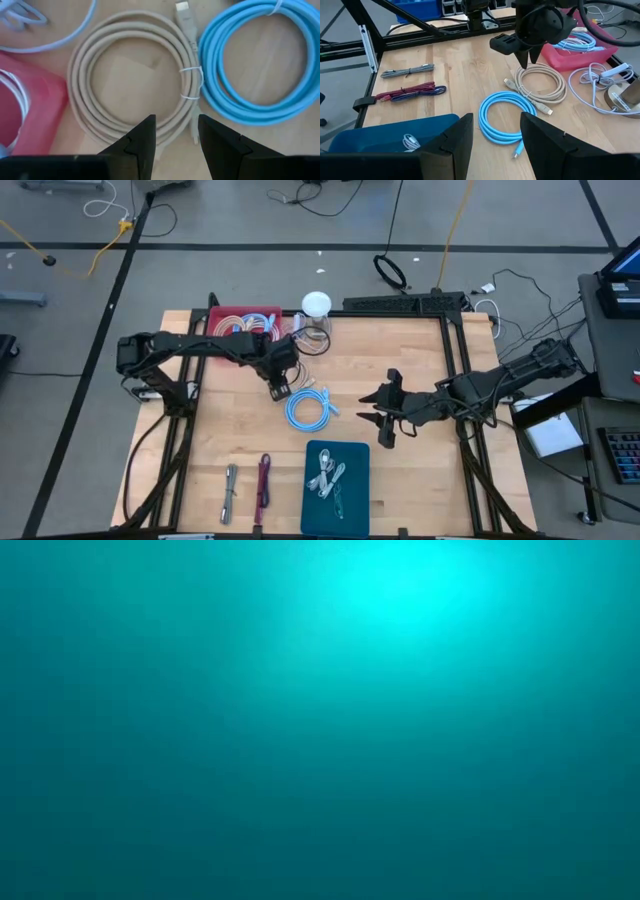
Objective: Pick & Place USB Port
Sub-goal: Put the brown HDMI cable into the red bin
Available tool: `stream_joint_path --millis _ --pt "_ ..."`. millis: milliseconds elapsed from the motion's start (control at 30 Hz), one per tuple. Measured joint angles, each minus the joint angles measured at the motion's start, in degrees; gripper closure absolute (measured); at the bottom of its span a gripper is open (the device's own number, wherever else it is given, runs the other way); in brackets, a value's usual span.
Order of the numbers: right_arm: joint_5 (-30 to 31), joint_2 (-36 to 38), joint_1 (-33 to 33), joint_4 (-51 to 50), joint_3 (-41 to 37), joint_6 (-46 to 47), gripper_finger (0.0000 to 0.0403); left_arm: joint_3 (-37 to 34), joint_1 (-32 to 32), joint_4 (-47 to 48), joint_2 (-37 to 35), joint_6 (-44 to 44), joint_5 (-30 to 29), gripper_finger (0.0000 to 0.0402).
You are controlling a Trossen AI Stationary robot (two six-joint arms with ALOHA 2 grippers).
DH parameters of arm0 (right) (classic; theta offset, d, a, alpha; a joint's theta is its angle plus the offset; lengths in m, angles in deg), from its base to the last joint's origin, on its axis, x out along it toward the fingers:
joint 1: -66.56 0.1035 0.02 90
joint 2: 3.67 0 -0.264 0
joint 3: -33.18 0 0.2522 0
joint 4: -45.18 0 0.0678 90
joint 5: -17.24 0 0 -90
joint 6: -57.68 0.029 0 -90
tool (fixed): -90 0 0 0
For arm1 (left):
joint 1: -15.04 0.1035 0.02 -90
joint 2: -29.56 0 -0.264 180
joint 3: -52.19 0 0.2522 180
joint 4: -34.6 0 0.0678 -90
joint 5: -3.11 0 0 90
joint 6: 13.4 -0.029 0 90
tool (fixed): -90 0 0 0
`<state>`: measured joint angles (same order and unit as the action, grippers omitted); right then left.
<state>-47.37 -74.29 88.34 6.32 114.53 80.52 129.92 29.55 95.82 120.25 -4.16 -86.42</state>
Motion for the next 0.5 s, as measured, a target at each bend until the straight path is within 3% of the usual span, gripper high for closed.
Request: stream_joint_path --millis 267,400,500 --pt "0.1 0.0 0.0 0.0 0.0 0.3 0.0248 0.0 0.1 -2.2 1.7 0.0 1.9 0.0252" --pt "0.1 0.0 0.0 0.3 0.0 0.3 0.0248 0.0 -0.4 -2.8 6.0 0.0 6.7 0.0252" --pt "0.1 0.0 0.0 0.4 0.0 0.4 0.0248 0.0 -1.6 -2.8 9.3 -0.1 6.9 0.0252"
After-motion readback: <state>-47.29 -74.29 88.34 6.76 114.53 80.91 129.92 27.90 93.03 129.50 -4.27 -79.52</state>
